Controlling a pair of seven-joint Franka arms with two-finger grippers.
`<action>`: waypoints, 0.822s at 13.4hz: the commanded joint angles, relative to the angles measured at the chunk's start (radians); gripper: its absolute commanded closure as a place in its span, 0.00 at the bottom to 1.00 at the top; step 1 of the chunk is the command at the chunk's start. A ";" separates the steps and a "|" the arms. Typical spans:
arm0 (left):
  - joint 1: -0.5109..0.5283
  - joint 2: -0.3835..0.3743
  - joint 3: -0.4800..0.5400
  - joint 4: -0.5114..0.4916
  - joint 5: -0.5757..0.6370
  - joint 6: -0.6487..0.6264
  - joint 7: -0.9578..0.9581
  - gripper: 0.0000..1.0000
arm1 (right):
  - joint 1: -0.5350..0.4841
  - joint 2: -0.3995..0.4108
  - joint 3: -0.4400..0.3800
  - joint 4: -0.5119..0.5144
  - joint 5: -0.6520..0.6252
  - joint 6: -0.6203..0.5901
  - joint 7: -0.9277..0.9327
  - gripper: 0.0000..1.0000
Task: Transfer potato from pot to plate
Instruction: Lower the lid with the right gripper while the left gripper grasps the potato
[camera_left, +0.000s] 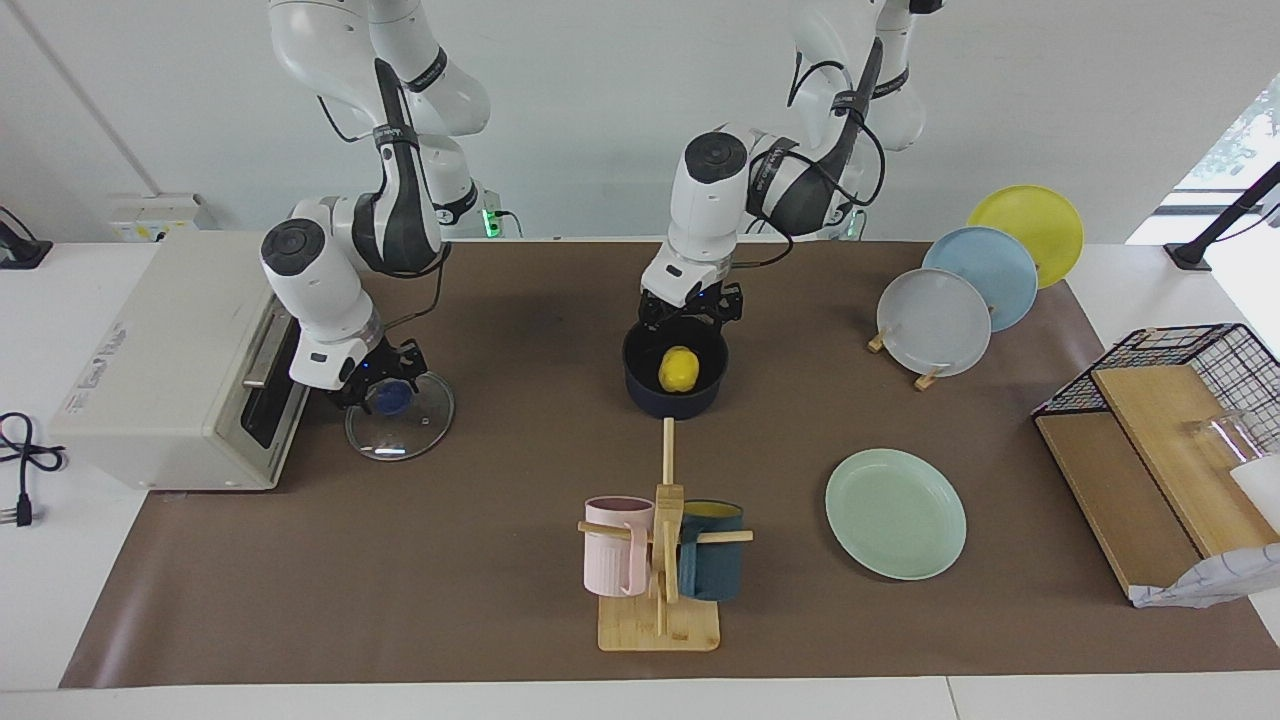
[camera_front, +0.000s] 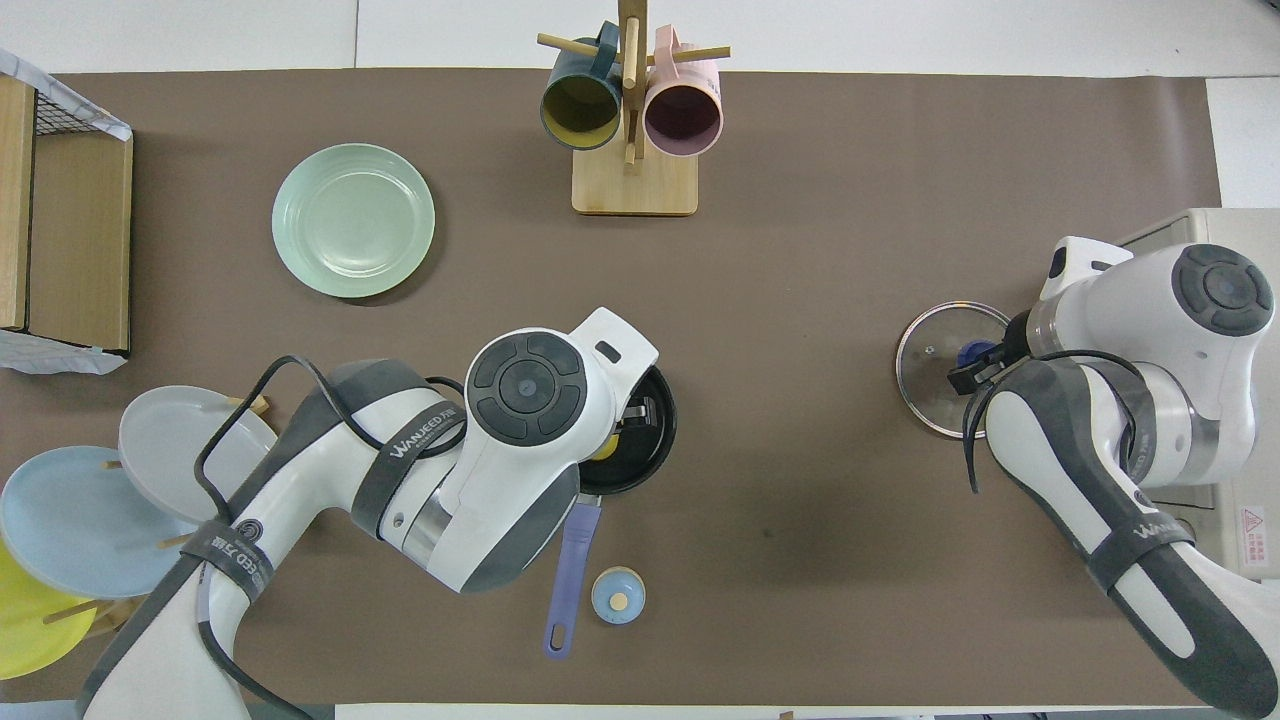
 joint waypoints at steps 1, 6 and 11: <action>-0.031 -0.020 0.018 -0.060 -0.006 0.067 -0.022 0.00 | -0.011 -0.022 0.009 0.003 0.018 0.001 -0.007 0.00; -0.057 0.010 0.021 -0.091 0.002 0.145 -0.055 0.00 | 0.025 -0.049 0.012 0.314 0.000 -0.373 0.195 0.00; -0.054 0.050 0.021 -0.086 0.071 0.185 -0.125 0.00 | 0.025 -0.088 0.016 0.433 -0.005 -0.559 0.330 0.00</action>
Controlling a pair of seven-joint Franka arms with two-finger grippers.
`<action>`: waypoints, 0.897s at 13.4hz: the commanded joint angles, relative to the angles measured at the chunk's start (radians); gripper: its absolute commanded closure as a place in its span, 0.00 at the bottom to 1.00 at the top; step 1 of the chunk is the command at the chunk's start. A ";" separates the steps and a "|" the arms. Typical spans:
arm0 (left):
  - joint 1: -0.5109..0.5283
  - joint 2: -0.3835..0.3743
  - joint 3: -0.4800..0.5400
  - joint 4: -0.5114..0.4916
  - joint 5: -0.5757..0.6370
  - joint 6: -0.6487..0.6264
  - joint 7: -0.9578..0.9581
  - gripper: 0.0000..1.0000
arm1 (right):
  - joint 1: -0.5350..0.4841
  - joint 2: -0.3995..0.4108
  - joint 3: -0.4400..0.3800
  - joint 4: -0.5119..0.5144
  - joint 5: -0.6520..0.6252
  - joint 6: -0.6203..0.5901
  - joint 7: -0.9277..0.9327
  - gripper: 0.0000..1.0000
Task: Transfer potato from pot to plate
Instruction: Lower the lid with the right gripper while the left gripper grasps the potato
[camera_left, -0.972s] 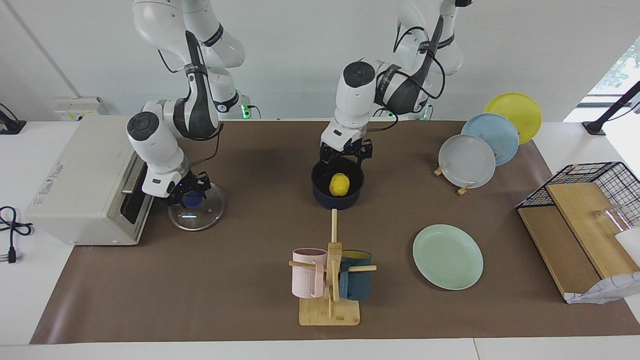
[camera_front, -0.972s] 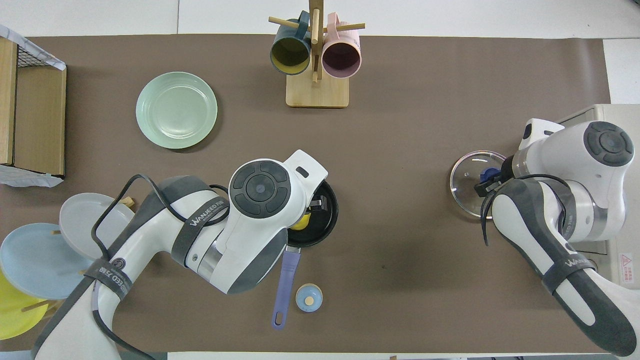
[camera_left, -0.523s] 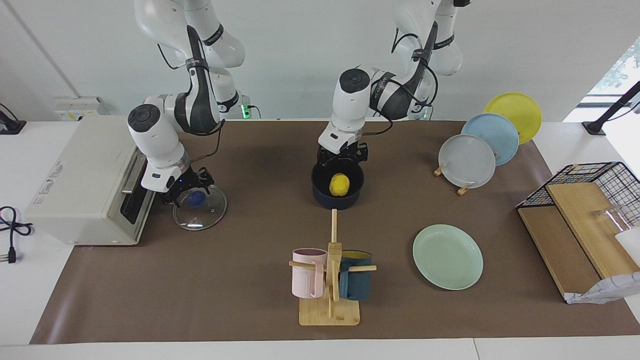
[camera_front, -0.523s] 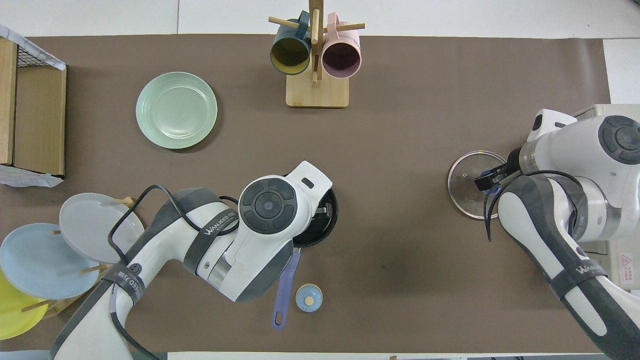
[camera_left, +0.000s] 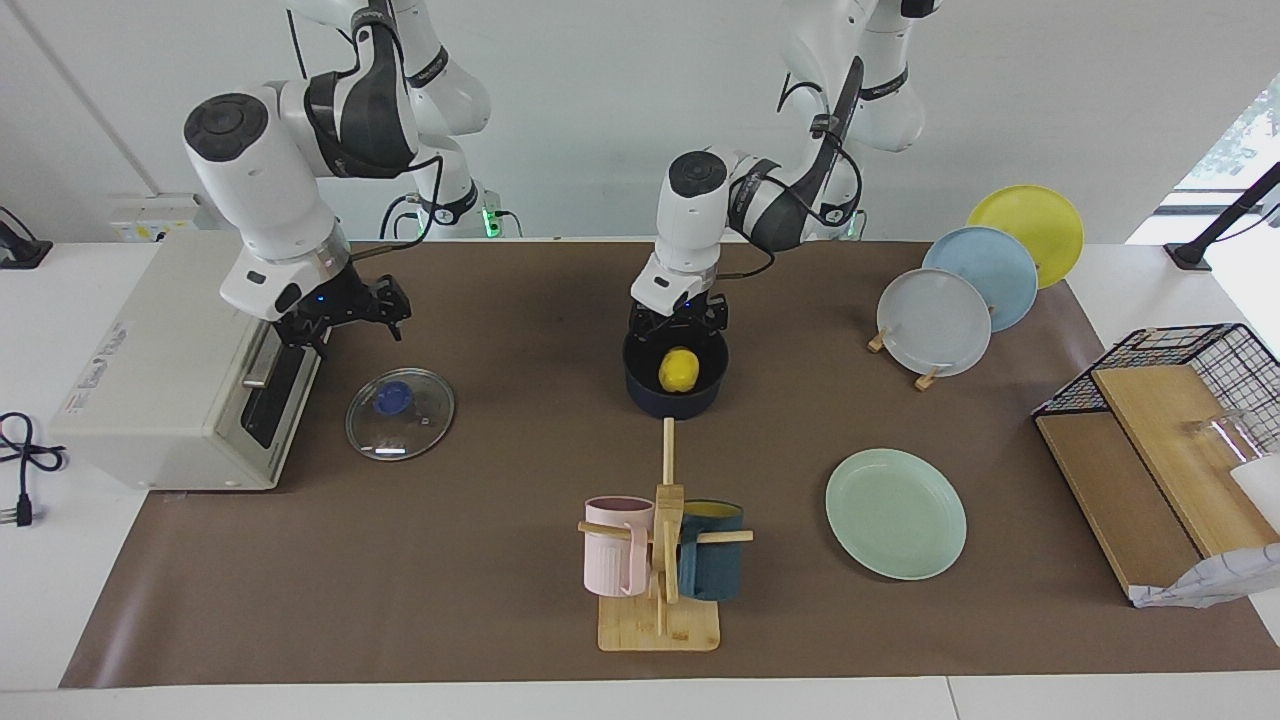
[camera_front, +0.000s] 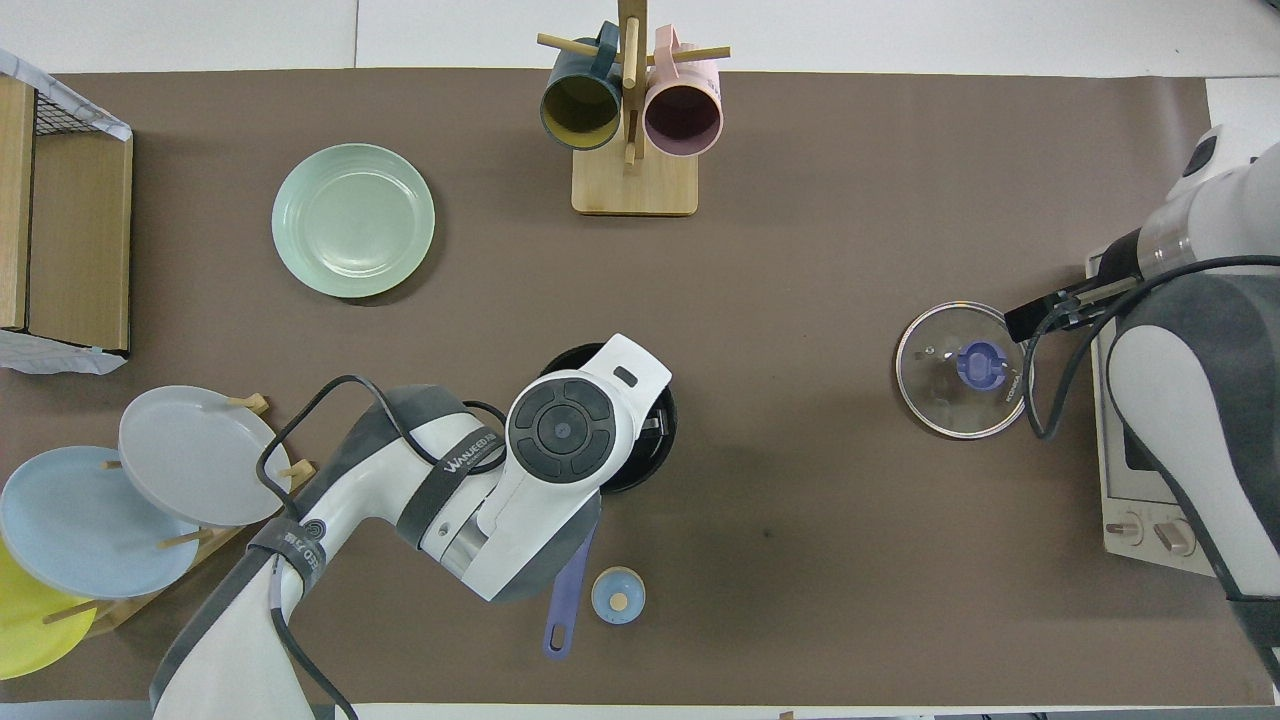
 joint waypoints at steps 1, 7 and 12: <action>-0.017 0.003 0.020 -0.007 0.029 0.027 -0.031 0.00 | -0.008 -0.018 0.012 0.023 -0.005 -0.049 0.047 0.00; -0.010 0.046 0.021 -0.001 0.115 0.062 -0.103 0.00 | 0.067 -0.051 -0.023 0.017 -0.014 -0.120 0.048 0.00; -0.010 0.068 0.023 0.017 0.117 0.065 -0.123 0.00 | 0.077 -0.069 -0.058 -0.006 -0.025 -0.120 0.048 0.00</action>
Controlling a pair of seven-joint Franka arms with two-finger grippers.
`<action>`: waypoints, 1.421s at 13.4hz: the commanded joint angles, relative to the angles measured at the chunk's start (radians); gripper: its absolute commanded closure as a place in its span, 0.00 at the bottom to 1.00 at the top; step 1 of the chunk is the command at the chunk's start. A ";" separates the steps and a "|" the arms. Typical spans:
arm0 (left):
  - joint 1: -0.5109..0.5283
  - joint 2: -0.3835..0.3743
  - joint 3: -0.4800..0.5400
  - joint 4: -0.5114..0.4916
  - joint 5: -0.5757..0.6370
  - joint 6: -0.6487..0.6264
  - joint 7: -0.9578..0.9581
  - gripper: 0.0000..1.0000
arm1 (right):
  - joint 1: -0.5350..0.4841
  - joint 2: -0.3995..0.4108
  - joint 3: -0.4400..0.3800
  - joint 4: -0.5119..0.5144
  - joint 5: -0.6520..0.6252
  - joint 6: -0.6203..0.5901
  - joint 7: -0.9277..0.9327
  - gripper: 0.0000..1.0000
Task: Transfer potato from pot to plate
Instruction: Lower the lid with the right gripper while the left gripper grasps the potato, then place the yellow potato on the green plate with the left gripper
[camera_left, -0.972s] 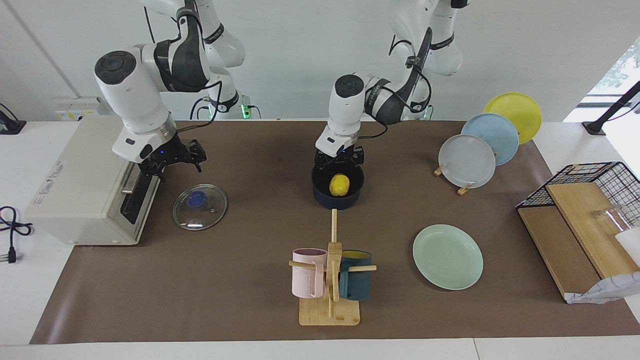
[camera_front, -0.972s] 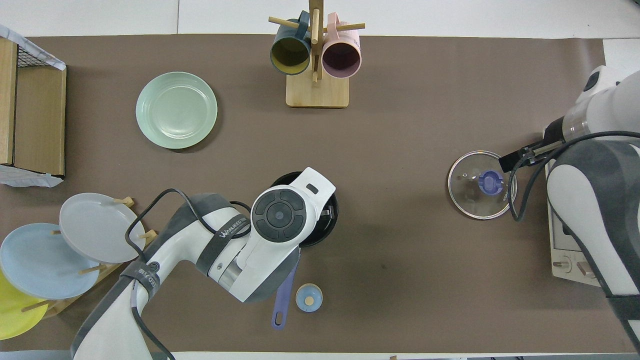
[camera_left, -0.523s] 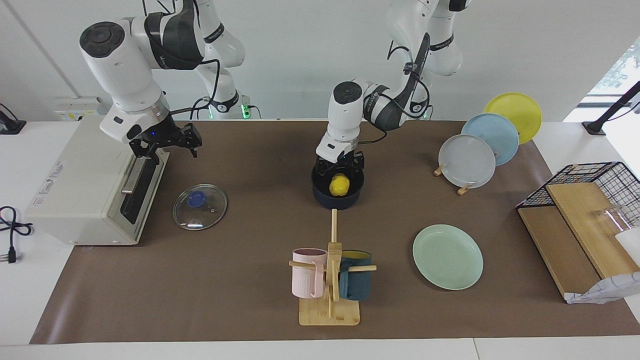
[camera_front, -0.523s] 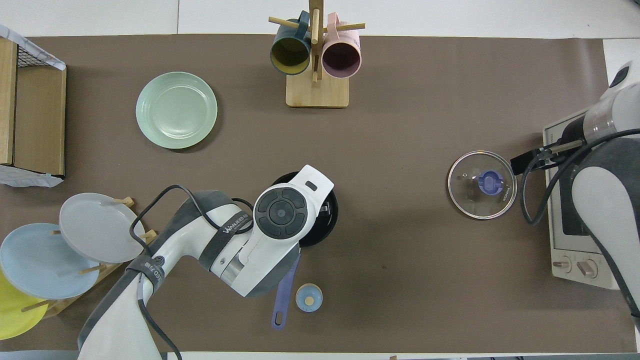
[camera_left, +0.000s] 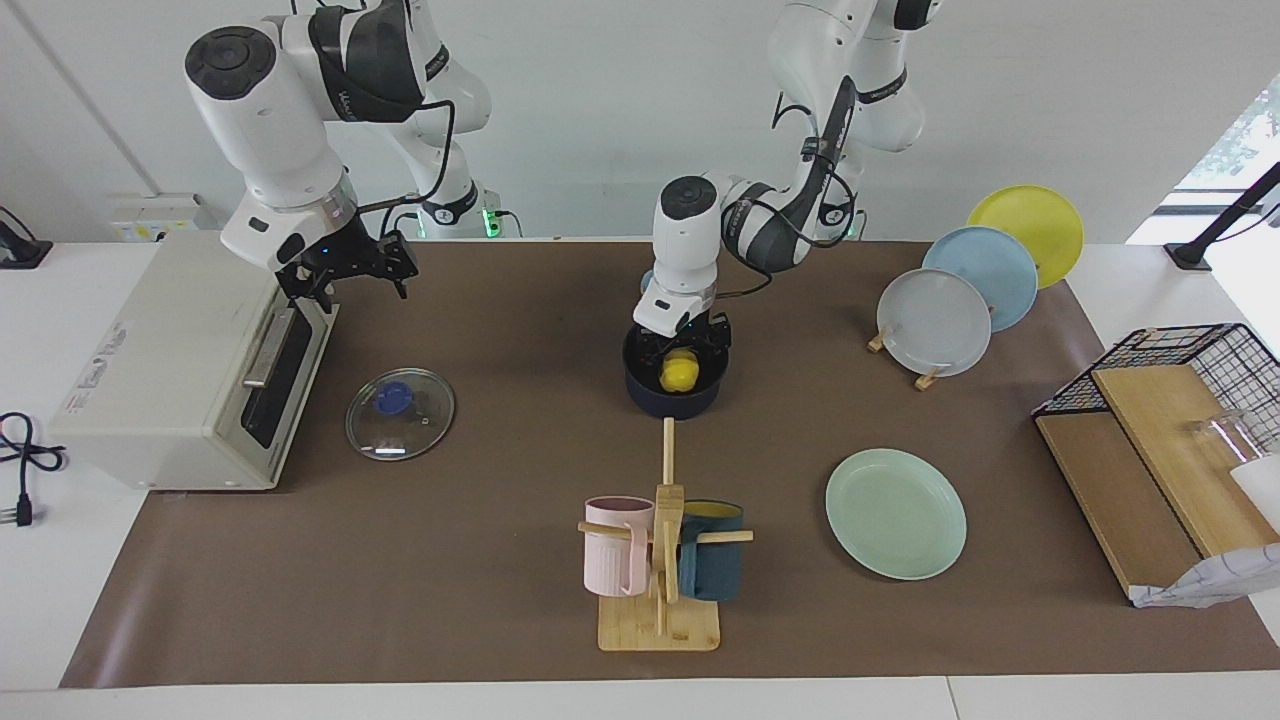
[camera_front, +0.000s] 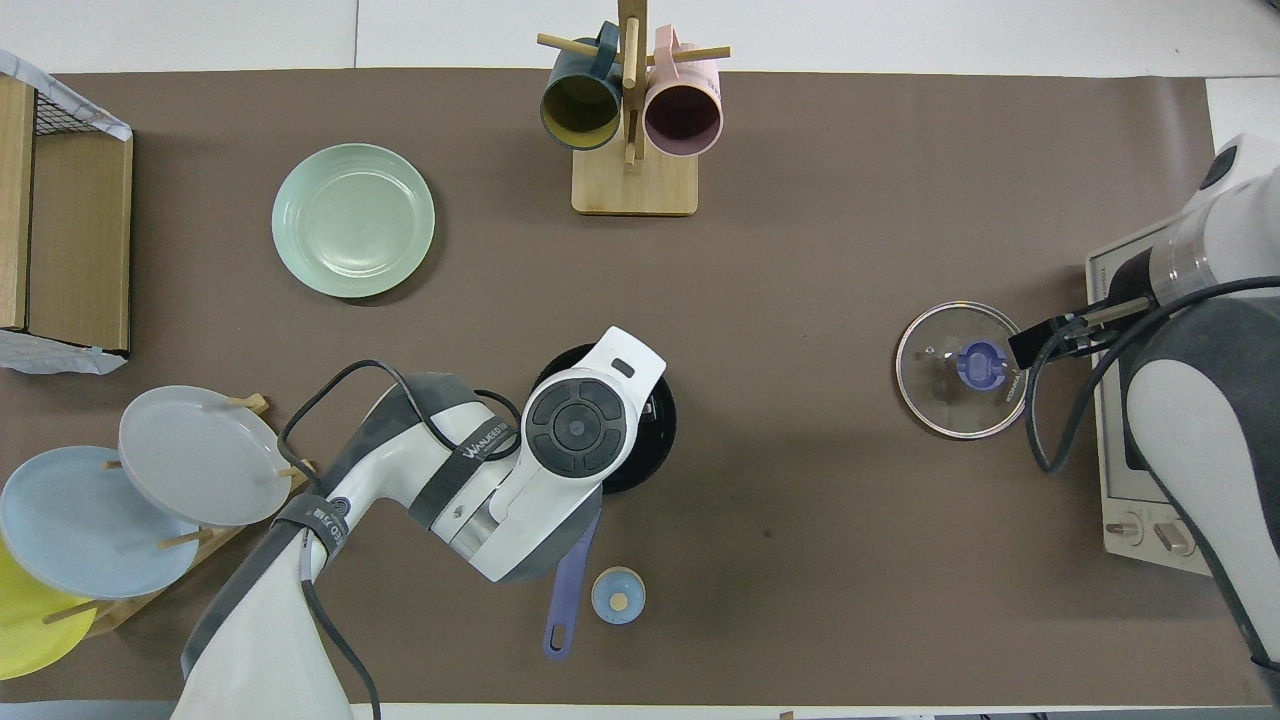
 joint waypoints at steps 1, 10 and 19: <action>-0.011 0.026 0.011 0.019 0.030 0.017 -0.040 0.00 | -0.036 -0.022 0.004 -0.025 -0.012 -0.009 0.009 0.00; -0.010 0.036 0.009 0.049 0.030 0.016 -0.063 0.96 | -0.023 -0.014 -0.010 -0.016 -0.010 -0.010 0.009 0.00; -0.006 -0.034 0.005 0.120 0.026 -0.127 -0.066 1.00 | -0.014 -0.001 -0.039 0.016 -0.004 -0.010 0.011 0.00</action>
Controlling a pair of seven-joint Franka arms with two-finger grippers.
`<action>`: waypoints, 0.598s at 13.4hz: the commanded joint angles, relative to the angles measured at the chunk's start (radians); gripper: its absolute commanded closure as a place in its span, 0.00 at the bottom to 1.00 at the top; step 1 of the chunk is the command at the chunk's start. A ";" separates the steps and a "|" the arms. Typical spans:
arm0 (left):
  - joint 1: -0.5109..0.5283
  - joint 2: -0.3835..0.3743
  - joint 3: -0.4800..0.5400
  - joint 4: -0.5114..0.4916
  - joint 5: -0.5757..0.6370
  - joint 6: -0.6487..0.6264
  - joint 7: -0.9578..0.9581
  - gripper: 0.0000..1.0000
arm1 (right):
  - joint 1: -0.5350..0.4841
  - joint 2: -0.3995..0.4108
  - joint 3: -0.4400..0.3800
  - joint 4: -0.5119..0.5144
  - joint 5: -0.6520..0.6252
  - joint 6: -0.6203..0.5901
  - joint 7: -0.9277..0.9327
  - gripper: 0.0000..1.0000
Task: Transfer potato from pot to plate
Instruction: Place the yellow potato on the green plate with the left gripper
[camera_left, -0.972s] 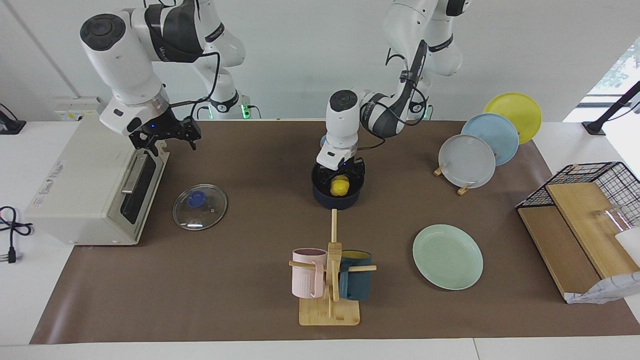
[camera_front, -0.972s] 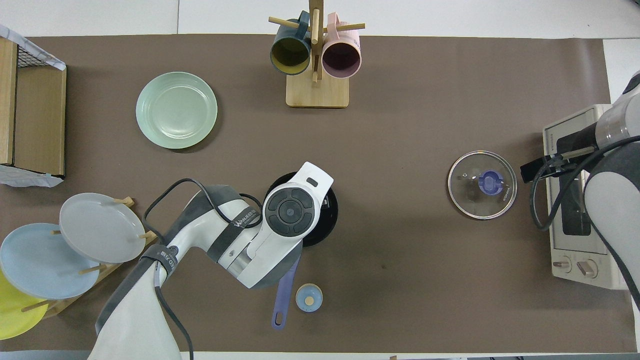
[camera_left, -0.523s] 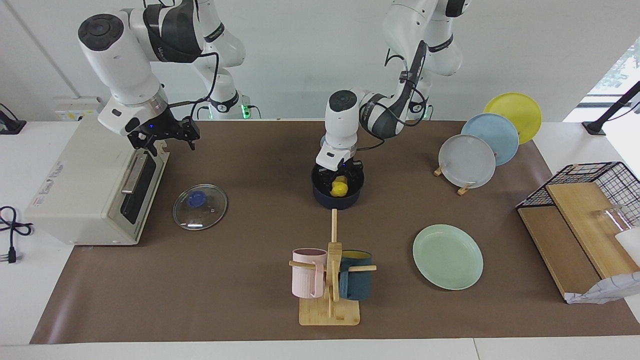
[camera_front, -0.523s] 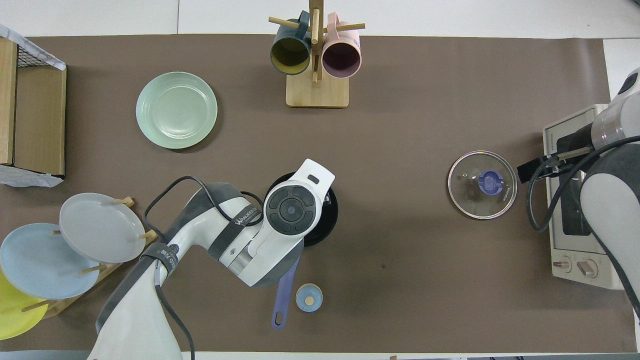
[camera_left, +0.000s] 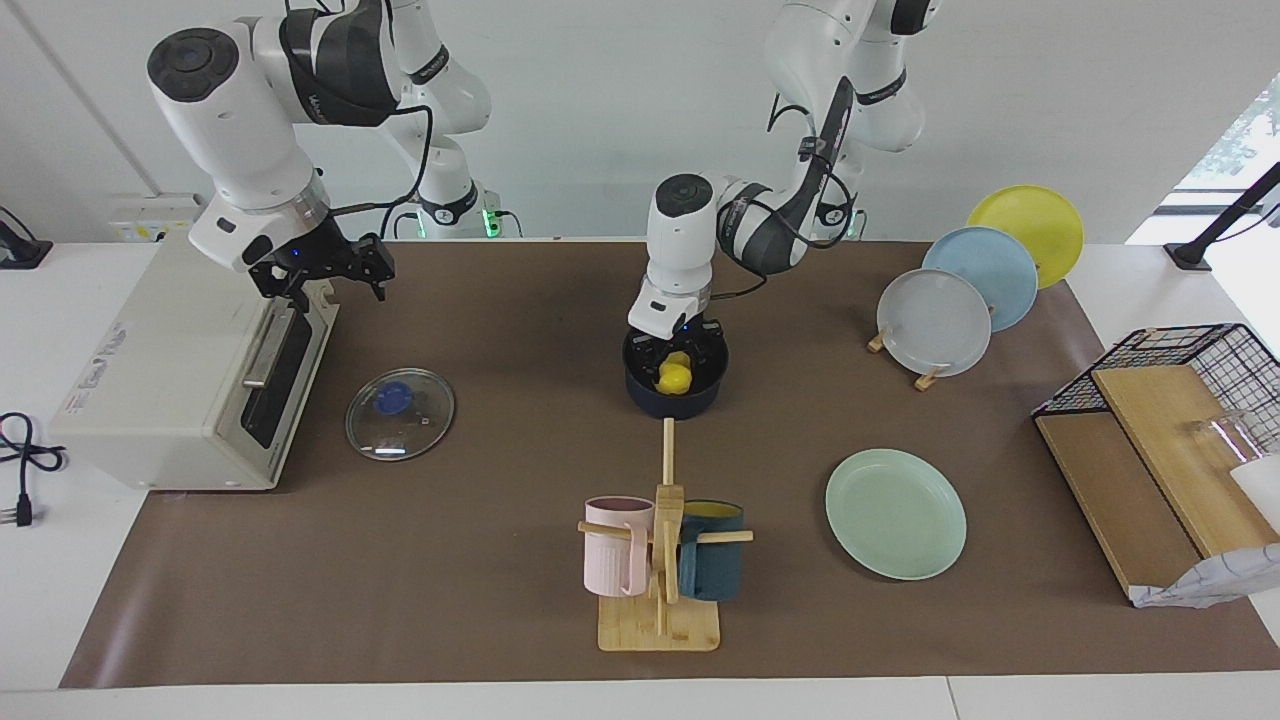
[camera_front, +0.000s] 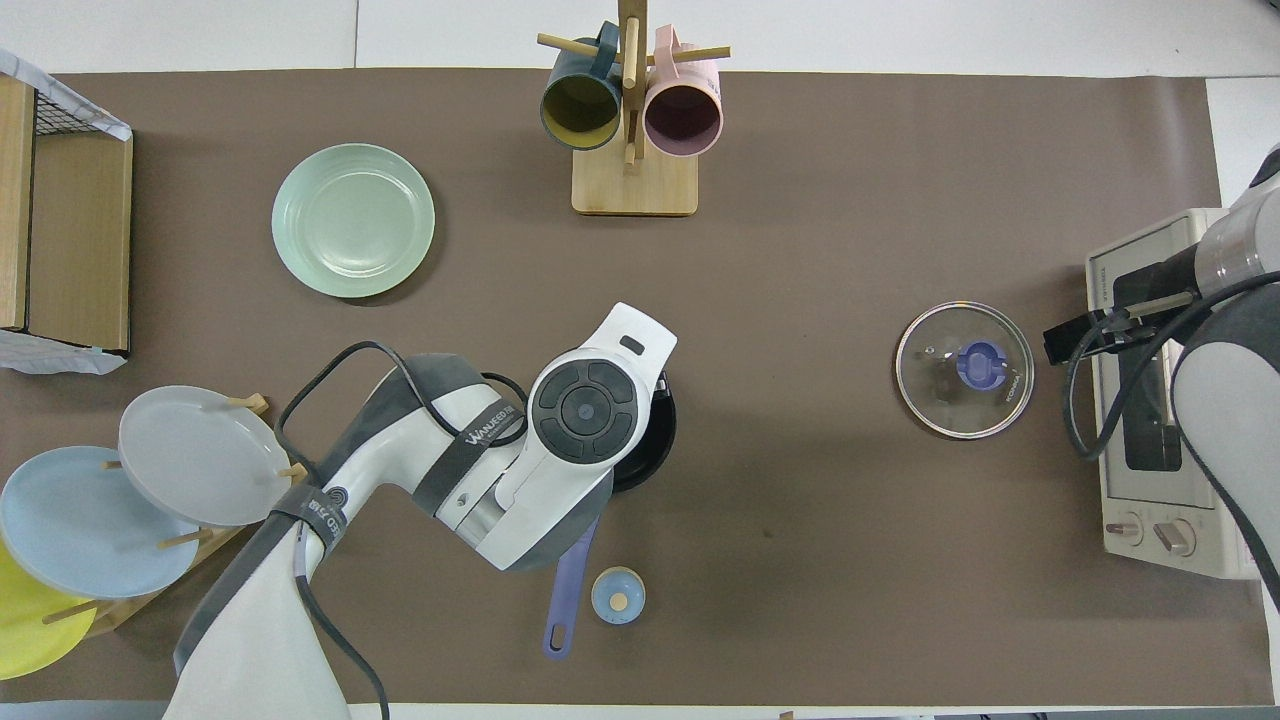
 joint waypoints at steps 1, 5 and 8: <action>-0.006 -0.046 0.008 0.050 0.020 -0.107 -0.014 1.00 | -0.003 0.003 -0.004 0.020 -0.003 -0.010 0.011 0.00; 0.068 -0.067 0.008 0.143 -0.015 -0.236 0.070 1.00 | -0.008 0.003 0.000 0.028 0.008 -0.005 0.130 0.00; 0.177 -0.021 0.014 0.312 -0.103 -0.371 0.213 1.00 | -0.008 0.003 -0.004 0.035 0.008 -0.011 0.135 0.00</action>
